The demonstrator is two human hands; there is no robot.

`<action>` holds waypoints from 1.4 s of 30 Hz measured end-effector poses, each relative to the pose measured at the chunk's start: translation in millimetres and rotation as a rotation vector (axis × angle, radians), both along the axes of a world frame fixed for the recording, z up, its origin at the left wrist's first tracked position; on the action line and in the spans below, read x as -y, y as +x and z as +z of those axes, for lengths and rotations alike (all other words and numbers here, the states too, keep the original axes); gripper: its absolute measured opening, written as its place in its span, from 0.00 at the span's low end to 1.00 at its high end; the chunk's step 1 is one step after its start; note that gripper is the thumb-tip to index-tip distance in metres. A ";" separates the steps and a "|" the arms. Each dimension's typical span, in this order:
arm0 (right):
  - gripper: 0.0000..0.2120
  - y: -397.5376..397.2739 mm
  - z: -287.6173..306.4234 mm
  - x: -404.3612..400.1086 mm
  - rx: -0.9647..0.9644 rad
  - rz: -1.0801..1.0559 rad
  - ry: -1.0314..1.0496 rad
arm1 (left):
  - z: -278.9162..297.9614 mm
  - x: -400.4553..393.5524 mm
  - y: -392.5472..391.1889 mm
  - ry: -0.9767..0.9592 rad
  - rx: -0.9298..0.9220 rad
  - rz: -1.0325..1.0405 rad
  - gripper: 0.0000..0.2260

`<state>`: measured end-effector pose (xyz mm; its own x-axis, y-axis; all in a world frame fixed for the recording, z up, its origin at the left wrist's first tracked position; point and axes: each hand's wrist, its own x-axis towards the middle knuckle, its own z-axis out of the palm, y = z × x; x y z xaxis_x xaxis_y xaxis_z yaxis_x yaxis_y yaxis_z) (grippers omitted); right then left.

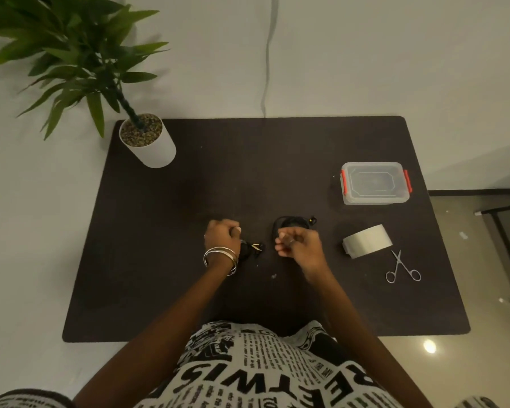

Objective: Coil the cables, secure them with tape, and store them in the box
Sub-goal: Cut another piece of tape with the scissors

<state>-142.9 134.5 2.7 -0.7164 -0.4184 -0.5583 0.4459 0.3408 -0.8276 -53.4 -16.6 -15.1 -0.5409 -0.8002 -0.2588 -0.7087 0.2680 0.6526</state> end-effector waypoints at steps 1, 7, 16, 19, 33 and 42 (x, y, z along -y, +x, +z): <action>0.07 -6.0 7.8 -6.0 -0.015 -0.046 -0.045 | 4.7 -6.5 -7.8 0.000 -0.054 -0.038 0.06; 0.10 -57.0 29.1 -81.7 -0.573 -0.121 0.160 | 17.4 -73.3 -61.7 0.349 -0.287 -0.161 0.04; 0.46 -108.2 22.3 -161.2 -0.709 0.611 0.687 | 0.6 -159.3 -116.5 1.016 -0.038 -0.054 0.08; 0.45 -112.1 12.6 -163.6 -0.750 0.622 0.685 | -4.0 -170.7 -123.2 1.054 -0.072 0.016 0.05; 0.34 -118.9 -10.1 -182.1 -0.888 0.537 0.533 | 0.7 -157.0 -129.9 0.921 -0.072 -0.196 0.07; 0.35 -123.2 2.7 -180.5 -0.799 0.598 0.518 | 9.5 -155.4 -129.8 1.002 -0.068 -0.174 0.05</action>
